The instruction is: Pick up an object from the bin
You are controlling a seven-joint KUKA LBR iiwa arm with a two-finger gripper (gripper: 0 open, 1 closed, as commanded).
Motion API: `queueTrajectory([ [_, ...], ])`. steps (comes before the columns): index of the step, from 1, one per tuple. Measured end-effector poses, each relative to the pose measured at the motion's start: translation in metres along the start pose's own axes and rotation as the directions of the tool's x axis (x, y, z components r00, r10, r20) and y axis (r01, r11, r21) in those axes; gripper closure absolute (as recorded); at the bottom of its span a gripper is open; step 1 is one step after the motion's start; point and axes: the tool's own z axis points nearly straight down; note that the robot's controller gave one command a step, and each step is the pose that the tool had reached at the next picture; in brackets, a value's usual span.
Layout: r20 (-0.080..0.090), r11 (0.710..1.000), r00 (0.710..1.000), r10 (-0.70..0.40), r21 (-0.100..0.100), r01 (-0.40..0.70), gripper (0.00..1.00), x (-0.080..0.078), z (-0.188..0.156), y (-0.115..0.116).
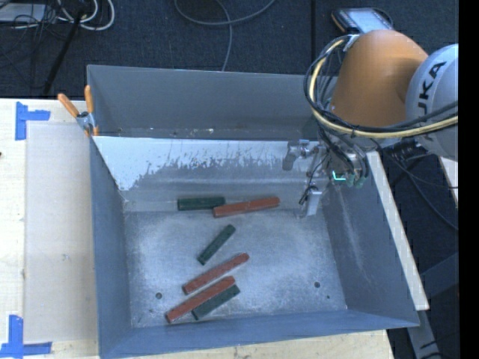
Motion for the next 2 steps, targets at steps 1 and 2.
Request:
queueTrajectory([
  [1,0.007,1.0,1.0,0.0,0.0,0.0,0.0,-0.001,-0.004,0.0],
  [2,0.012,0.999,0.999,-0.04,0.001,0.04,0.0,0.009,0.051,0.031],
])
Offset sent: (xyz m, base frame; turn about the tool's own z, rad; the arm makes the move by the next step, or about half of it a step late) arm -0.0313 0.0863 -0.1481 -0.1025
